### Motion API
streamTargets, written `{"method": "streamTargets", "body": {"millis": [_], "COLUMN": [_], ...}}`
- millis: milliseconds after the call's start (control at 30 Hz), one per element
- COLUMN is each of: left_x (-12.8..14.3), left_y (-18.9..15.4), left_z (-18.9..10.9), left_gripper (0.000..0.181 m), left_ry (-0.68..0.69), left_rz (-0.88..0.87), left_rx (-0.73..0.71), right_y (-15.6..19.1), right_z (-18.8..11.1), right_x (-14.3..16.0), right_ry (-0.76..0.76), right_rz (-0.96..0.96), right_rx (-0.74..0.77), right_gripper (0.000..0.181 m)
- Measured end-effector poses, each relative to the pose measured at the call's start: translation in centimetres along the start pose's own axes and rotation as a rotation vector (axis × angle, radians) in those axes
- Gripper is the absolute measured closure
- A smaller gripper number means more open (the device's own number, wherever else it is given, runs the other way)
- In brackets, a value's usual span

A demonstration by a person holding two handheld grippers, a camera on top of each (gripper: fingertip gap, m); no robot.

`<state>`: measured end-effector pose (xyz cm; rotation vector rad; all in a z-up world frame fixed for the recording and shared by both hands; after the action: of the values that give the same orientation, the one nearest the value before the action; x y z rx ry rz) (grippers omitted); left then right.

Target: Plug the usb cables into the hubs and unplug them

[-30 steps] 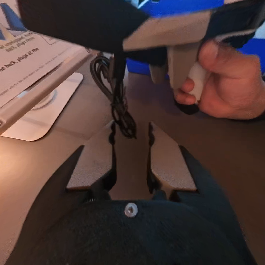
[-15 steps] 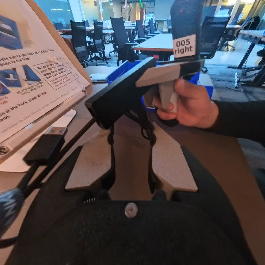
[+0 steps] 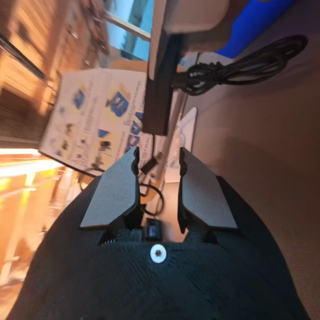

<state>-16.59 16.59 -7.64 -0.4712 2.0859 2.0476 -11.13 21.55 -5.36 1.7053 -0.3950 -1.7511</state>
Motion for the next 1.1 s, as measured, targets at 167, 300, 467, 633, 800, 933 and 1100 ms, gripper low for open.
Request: {"method": "streamTargets", "body": {"millis": [167,300,467,633,800,933,1100], "left_x": [0.1,0.0,-2.6,-1.6,-0.2,-1.9,-3.3], "left_y": [-1.9,-1.8,-1.2,-2.3,-3.0,-3.4,-3.9], "left_z": [0.7,1.1,0.0,-0.2,-0.8,-2.2,-3.7], "left_gripper": [0.13,0.128,0.155,0.158,0.173,0.173,0.173], "left_ry": [0.029,0.04,-0.017,-0.012,-0.028,-0.117,-0.191], "left_rz": [0.173,0.209,0.342,-0.012,-0.385,-0.599,-0.715], "left_rx": [0.004,-0.044,-0.157,0.117,0.402,0.611,0.794], "right_y": [-0.4,0.7,2.6,1.9,3.4,4.2,5.2], "right_z": [0.9,1.3,2.4,1.4,0.2,0.9,1.8], "right_x": [1.7,2.5,4.8,3.0,0.3,2.0,4.8], "right_ry": [0.096,0.162,0.296,0.251,0.139,0.232,0.344], "right_rz": [0.14,0.206,0.221,-0.001,-0.279,-0.482,-0.652], "right_rx": [0.001,-0.069,-0.167,-0.081,-0.067,-0.052,-0.08], "right_gripper": [0.174,0.174,0.173,0.145,0.136,0.138,0.154]}}
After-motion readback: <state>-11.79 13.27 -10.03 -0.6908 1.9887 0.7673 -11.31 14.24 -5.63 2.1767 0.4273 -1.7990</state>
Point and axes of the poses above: each gripper's, where its closed fingertips meet, z out along the fingers, x out of its underside, y = z × x across the jaws, the point moved 1 cm from there along -z, back along the fingers, and after that the axes turned 1 degree about -x, right-handed, at the moved point
